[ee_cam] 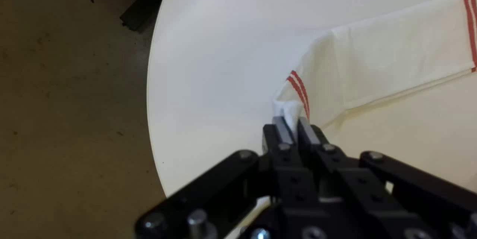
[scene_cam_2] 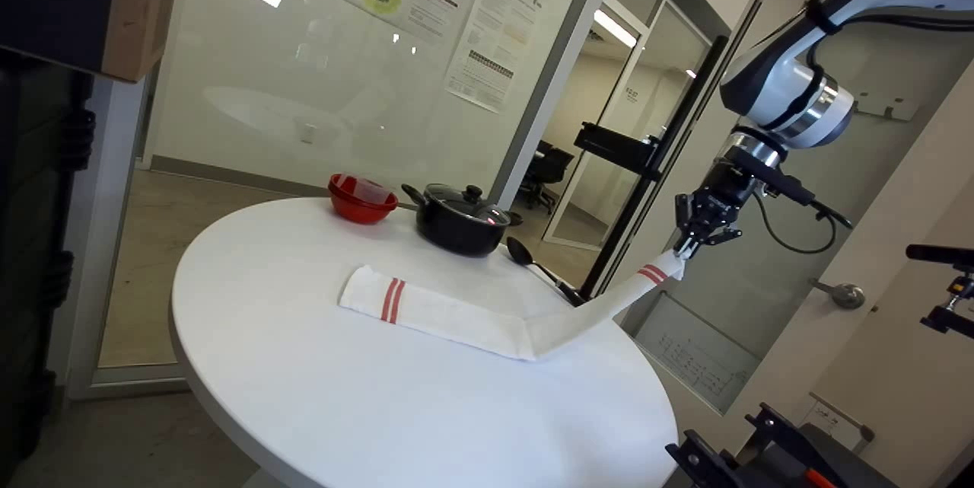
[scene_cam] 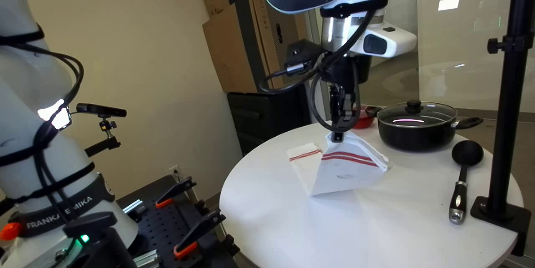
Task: Fold the white towel
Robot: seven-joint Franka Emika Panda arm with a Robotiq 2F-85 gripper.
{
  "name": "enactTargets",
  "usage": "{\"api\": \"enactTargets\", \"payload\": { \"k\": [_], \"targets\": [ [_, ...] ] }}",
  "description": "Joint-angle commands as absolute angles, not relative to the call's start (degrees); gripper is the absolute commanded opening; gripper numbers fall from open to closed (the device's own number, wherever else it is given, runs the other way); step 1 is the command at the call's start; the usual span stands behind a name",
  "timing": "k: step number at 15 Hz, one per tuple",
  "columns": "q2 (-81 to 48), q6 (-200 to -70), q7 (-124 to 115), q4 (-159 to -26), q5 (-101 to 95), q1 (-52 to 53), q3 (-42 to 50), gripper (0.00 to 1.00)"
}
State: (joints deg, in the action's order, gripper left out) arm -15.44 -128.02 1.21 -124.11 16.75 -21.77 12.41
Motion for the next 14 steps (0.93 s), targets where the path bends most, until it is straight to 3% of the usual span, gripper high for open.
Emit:
{"api": "enactTargets", "payload": {
  "k": [1,14],
  "targets": [
    [-12.39,-128.83,-3.35,-126.64,14.34,-18.63,13.44,0.02],
    [-19.96,-124.39,-33.79,-117.69,-2.08,5.67,3.67,0.02]
  ]
}}
